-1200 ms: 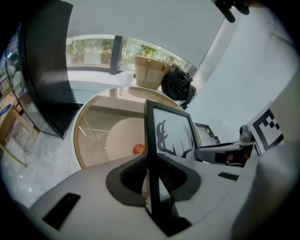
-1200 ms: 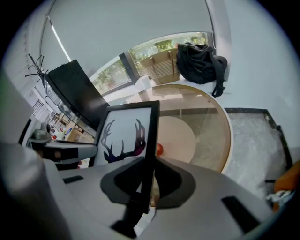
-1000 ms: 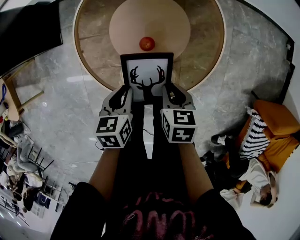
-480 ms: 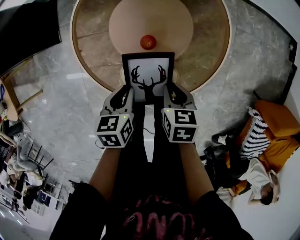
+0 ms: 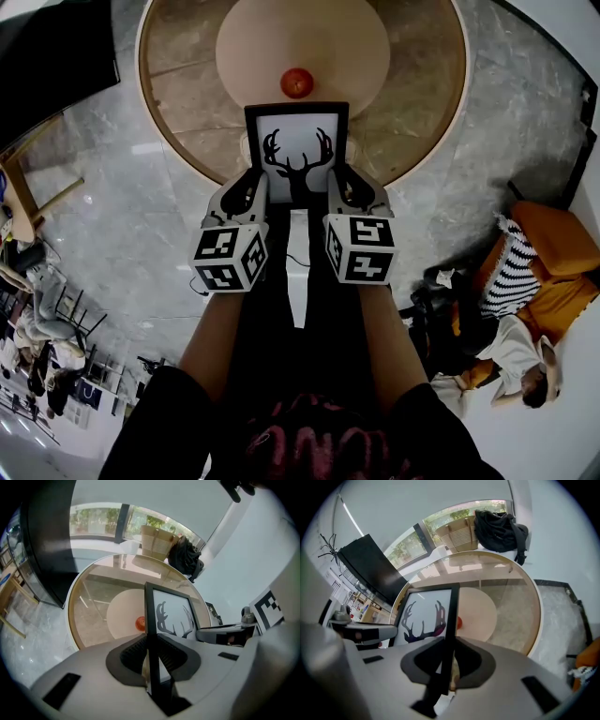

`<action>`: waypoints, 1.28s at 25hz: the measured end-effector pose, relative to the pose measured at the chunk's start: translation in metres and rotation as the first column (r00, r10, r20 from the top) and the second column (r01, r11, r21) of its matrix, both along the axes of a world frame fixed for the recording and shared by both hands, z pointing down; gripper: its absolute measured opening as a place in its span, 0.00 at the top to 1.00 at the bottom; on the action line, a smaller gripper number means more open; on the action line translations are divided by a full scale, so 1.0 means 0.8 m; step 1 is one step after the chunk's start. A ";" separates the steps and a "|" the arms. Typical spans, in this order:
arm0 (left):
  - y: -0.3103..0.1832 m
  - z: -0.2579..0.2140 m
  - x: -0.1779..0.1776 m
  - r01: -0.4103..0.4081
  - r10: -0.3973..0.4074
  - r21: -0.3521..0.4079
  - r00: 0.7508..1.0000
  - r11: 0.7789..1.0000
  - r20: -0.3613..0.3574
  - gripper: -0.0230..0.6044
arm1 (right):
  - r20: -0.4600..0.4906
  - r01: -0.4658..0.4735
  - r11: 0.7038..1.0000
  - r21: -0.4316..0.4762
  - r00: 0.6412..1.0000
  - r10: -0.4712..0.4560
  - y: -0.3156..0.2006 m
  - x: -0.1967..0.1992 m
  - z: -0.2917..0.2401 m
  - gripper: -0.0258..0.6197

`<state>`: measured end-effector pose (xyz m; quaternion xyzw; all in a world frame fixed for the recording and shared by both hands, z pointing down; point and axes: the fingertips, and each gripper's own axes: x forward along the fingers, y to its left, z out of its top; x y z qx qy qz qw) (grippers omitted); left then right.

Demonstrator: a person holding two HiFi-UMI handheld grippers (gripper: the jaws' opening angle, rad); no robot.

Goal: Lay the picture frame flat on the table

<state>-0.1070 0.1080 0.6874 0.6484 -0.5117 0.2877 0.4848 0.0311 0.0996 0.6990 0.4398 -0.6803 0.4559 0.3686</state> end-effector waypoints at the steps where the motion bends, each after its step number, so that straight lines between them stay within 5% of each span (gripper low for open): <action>1: 0.000 0.001 0.000 0.001 -0.001 -0.001 1.000 1.000 0.001 0.85 | 0.000 -0.001 1.000 -0.002 1.000 0.001 0.000 0.000 0.001 0.83; 32: 0.005 0.031 0.001 0.004 -0.004 -0.035 1.000 0.999 0.010 0.85 | -0.013 -0.030 0.998 -0.051 0.999 0.030 0.011 0.002 0.031 0.83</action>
